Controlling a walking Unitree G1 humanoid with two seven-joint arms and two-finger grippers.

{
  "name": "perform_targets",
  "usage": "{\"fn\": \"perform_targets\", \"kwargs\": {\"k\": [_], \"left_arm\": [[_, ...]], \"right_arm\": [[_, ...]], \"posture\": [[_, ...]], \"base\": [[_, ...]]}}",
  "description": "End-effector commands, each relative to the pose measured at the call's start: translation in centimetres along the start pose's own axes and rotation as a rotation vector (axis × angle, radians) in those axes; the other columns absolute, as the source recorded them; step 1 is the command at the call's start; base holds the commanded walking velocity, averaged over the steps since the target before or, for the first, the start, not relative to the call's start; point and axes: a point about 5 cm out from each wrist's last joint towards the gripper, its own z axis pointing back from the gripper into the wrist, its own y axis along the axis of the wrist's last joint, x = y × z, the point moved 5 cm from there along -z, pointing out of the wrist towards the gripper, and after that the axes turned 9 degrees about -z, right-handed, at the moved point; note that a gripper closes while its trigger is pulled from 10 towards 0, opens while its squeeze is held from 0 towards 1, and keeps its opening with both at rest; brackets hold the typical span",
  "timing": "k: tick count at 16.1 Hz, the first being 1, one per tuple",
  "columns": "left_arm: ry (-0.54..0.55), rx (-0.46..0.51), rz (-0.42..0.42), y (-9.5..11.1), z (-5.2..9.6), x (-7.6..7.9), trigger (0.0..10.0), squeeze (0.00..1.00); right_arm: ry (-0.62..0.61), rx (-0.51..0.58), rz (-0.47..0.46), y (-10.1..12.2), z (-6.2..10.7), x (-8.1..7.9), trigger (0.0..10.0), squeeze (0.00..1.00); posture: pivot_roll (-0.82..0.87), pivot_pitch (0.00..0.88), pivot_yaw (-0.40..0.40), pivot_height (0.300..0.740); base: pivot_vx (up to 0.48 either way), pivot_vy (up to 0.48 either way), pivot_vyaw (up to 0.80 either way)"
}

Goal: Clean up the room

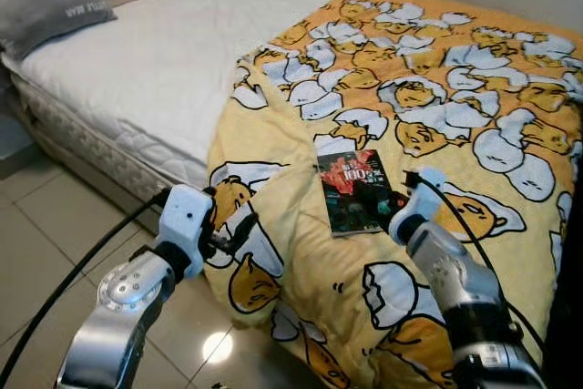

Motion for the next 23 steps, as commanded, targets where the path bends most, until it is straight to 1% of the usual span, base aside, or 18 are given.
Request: {"fn": "perform_targets", "kwargs": {"k": [1,2,4,5,6,7,8,9,11,12,13,14,15,17,19,21,23], "left_arm": [[-0.083,0.021,0.012,0.8,-0.2,0.8,10.0,0.97],[-0.167,0.035,0.022,1.4,-0.2,1.5,10.0,0.98],[-0.260,0.030,0.022,1.8,0.2,2.1,10.0,0.98],[-0.289,0.014,0.010,1.7,0.5,2.3,10.0,0.98],[-0.300,0.005,0.006,1.6,0.7,2.3,10.0,0.98],[-0.306,0.002,0.007,1.6,0.8,2.3,10.0,0.98],[-0.314,-0.003,0.010,1.6,1.0,2.3,10.0,0.98],[-0.330,-0.024,0.009,1.3,1.5,2.4,10.0,0.98],[-0.334,-0.036,0.010,1.2,1.9,2.4,10.0,0.98],[-0.334,-0.039,0.011,1.2,2.0,2.4,10.0,0.98],[-0.339,-0.047,0.013,1.2,2.2,2.4,10.0,0.98],[-0.340,-0.049,0.013,1.2,2.2,2.4,10.0,0.98],[-0.342,-0.053,0.012,1.2,2.3,2.5,10.0,0.98],[-0.341,-0.056,0.012,1.1,2.2,2.5,10.0,0.98],[-0.338,-0.056,0.014,1.1,2.2,2.6,10.0,0.98],[-0.332,-0.055,0.016,1.0,2.1,2.8,10.0,0.98],[-0.324,-0.050,0.017,1.0,1.8,2.7,10.0,0.98]], "right_arm": [[-0.049,0.011,0.007,0.7,-0.4,1.3,10.0,1.00],[-0.090,0.010,0.024,1.5,-0.9,2.1,10.0,1.00],[-0.131,0.011,0.043,2.4,-1.3,3.1,10.0,1.00],[-0.163,0.004,0.036,2.8,-1.1,4.0,10.0,1.00],[-0.177,-0.002,0.015,3.0,-1.1,4.5,10.0,1.00],[-0.179,-0.004,0.008,3.0,-1.1,4.6,10.0,1.00],[-0.184,-0.026,-0.011,2.7,-1.0,4.9,10.0,1.00],[-0.200,-0.054,-0.073,2.0,-0.6,5.8,10.0,1.00],[-0.216,-0.040,-0.142,1.9,-0.3,6.5,10.0,1.00],[-0.221,-0.042,-0.153,1.8,-0.2,6.7,10.0,1.00],[-0.209,-0.057,-0.191,1.2,-0.2,6.7,10.0,1.00],[-0.208,-0.061,-0.192,1.1,-0.2,6.7,10.0,1.00],[-0.196,-0.055,-0.236,1.0,-0.2,6.5,10.0,1.00],[-0.153,-0.044,-0.286,1.3,-0.4,5.9,10.0,1.00],[-0.078,-0.034,-0.325,1.9,-0.5,5.1,10.0,1.00],[0.024,-0.073,-0.305,2.0,-0.4,4.2,10.0,1.00],[0.073,-0.090,-0.298,2.0,-0.1,4.0,10.0,1.00]], "posture": [[-0.02,0.000,0.030,0.740],[-0.01,0.000,0.033,0.740],[-0.01,0.016,0.044,0.740],[0.00,0.051,0.054,0.740],[0.00,0.068,0.061,0.740],[0.00,0.068,0.061,0.740],[0.01,0.084,0.068,0.740],[0.02,0.102,0.075,0.740],[0.03,0.116,0.083,0.740],[0.03,0.118,0.085,0.740],[0.04,0.129,0.092,0.740],[0.04,0.130,0.093,0.740],[0.04,0.136,0.096,0.740],[0.03,0.137,0.094,0.740],[0.03,0.131,0.087,0.740],[0.02,0.119,0.075,0.740],[0.01,0.116,0.071,0.740]], "base": [[0.000,0.000,0.00],[0.000,0.000,0.00],[0.000,0.000,0.00],[0.000,0.000,0.00],[0.000,0.000,0.00],[0.000,0.000,0.00],[0.000,0.000,0.00],[0.000,0.000,0.00],[0.000,0.000,0.00],[0.000,0.000,0.00],[0.000,0.000,0.00],[0.000,0.000,0.00],[0.000,0.000,0.00],[0.000,0.000,0.00],[0.000,0.000,0.00],[0.000,0.000,0.00],[0.000,0.000,0.00]]}}
